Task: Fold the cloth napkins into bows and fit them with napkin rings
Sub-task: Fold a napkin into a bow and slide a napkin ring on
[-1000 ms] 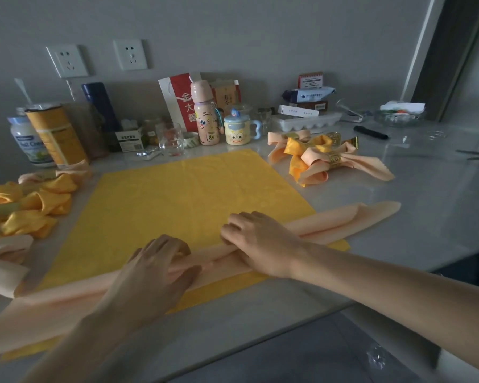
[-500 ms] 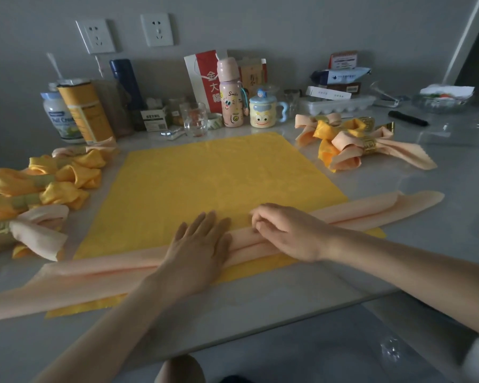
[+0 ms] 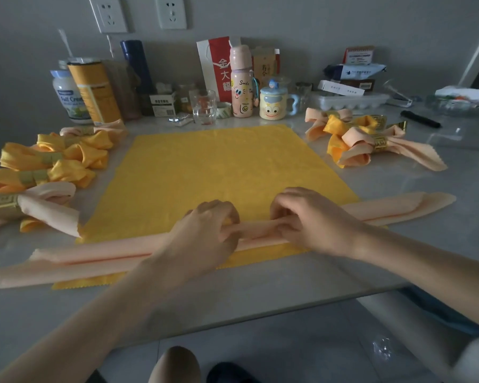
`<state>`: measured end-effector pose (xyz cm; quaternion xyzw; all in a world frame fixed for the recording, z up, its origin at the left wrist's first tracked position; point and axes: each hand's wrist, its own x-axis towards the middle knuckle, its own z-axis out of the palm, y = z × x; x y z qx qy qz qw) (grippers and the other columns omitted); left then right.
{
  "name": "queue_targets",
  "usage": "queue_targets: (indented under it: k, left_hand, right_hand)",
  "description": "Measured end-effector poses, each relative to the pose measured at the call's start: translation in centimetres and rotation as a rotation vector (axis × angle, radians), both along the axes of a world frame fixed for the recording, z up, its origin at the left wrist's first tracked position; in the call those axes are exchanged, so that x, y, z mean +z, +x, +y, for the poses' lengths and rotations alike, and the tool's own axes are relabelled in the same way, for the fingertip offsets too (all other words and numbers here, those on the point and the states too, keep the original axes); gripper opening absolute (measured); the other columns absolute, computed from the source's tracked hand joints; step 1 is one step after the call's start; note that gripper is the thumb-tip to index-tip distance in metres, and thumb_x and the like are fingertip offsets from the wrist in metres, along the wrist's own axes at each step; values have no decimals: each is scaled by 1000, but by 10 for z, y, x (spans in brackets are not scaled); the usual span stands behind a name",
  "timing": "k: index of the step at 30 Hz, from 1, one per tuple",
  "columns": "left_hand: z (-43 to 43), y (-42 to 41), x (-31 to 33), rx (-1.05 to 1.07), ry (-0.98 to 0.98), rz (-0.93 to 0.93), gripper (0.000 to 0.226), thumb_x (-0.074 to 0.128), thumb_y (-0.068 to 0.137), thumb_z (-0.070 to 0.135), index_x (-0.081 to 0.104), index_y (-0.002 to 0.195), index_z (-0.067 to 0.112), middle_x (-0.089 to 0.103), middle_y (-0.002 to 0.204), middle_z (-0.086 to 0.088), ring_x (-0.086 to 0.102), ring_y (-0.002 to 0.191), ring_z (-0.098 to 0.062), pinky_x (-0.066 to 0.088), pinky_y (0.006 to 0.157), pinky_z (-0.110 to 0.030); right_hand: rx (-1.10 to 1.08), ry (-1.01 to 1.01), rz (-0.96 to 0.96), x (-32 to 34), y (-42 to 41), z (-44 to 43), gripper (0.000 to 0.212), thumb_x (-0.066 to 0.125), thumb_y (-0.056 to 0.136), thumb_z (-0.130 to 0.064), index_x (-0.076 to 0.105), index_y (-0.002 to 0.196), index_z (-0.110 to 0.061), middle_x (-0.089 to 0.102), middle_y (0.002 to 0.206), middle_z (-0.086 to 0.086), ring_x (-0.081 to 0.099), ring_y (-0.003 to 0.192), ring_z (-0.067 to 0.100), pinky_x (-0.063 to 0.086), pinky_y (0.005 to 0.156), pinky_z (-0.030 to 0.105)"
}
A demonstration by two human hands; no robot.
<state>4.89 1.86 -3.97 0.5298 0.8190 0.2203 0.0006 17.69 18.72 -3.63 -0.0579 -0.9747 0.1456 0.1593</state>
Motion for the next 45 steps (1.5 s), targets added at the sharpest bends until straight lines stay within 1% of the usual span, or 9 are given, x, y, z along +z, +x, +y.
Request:
queue_targets:
  k: [5,11,14,17,28,30,32,37,45]
  left_hand:
    - [11,9,7,-14,12,8,35,44,91,50,60,88,20,58,100,11,51,98,-10,33,74,-24]
    - [24,21,-23,-112,-71,220,64,7,90,47,49,130,20,49,137,-5,40,132,-23,31,104,-38]
    - [25,19,-28,-40,-233,189,64,-3,91,50,23,146,27,16,157,-1,11,145,-16,11,115,-36]
    - [26,19,-26,-31,-251,202,86,-18,73,55,16,148,30,10,158,2,6,145,-13,7,116,-33]
    - [26,19,-29,-31,-176,195,79,-8,78,59,21,145,28,20,155,-3,10,145,-19,12,115,-41]
    - [28,22,-23,-81,-118,262,46,39,93,41,34,136,26,37,144,-12,24,141,-30,25,109,-53]
    - [38,27,-17,-189,-58,388,55,72,71,6,46,116,24,51,128,-18,41,130,-39,38,97,-59]
    - [55,42,1,-239,-199,265,51,43,82,-4,45,123,28,18,147,-5,4,143,-21,12,113,-33]
    - [66,28,3,-196,-191,-169,29,45,91,21,59,78,42,47,117,3,44,113,-17,34,100,-33]
  right_hand:
    - [128,256,4,-11,14,-7,15,42,76,-20,55,83,-17,53,84,-4,48,80,13,37,76,22]
    - [18,-79,35,-12,8,-5,31,42,93,-35,53,73,-14,47,75,-5,43,75,8,32,70,21]
    - [-153,28,-96,-16,-8,-4,30,46,96,-30,55,117,-9,53,120,8,45,115,22,32,96,29]
    - [-181,49,-229,-19,-8,-5,46,31,101,-33,34,142,-13,26,153,4,20,141,17,13,112,28]
    - [-410,30,-385,-21,59,53,53,19,101,-40,14,150,-20,4,159,-4,2,145,11,2,117,27]
    - [-438,-4,-354,-18,67,64,54,27,100,-41,21,148,-18,14,157,0,12,145,14,8,117,30]
    - [-435,-75,-285,-12,72,69,53,40,97,-39,34,143,-16,31,151,4,28,139,19,21,115,33]
    - [-338,-149,-201,11,77,68,24,63,88,-18,64,111,-15,62,109,-3,57,100,8,39,81,11]
    - [-318,-167,-560,39,69,61,6,66,77,-23,63,82,-24,63,79,-5,56,72,7,45,68,27]
